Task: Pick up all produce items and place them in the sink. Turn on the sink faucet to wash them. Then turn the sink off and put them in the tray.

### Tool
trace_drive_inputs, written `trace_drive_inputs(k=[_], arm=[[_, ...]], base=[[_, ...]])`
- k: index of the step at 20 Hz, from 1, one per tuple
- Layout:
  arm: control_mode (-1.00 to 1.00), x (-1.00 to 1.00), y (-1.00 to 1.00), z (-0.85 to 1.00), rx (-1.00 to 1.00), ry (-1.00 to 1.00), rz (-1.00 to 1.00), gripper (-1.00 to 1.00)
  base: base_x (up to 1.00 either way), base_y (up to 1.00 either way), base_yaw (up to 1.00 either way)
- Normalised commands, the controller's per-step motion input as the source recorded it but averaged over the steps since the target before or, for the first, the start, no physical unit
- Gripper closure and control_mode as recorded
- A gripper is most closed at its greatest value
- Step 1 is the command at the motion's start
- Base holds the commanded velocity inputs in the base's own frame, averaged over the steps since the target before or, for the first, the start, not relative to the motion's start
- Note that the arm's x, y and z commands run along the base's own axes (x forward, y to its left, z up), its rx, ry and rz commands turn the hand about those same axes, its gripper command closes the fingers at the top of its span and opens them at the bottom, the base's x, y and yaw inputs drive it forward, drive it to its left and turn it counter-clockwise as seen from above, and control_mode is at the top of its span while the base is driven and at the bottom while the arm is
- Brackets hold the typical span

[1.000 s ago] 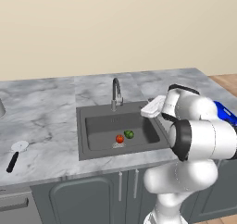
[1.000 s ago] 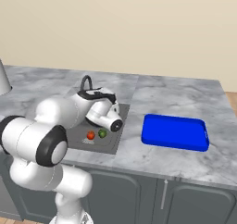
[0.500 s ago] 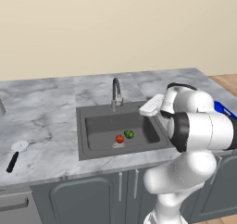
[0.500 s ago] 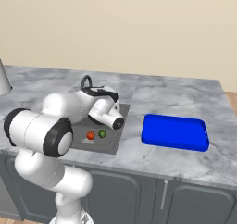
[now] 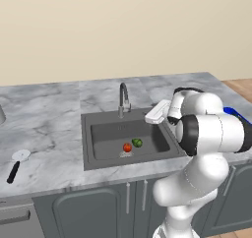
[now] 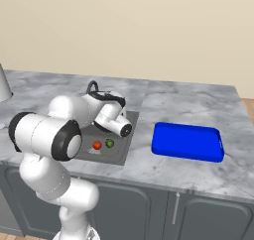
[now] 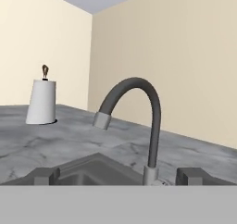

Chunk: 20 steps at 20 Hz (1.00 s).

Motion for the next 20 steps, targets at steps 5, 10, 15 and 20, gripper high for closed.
trace_drive_inputs(k=[5,10,15,20], arm=[[-1.00,0.05,0.00,0.00,0.00,0.00,0.01,-1.00],[-1.00,0.12,-0.23,-0.03,0.07,0.00,0.05,-1.00],[-1.00,0.14,-0.13,-0.06,0.05,0.00,0.03,-1.00],[-1.00,0.06,-0.11,-0.03,0.03,0.00,0.00,-1.00]], base=[[0.00,0.00,0.00],[0.00,0.00,0.00],[0.00,0.00,0.00],[0.00,0.00,0.00]])
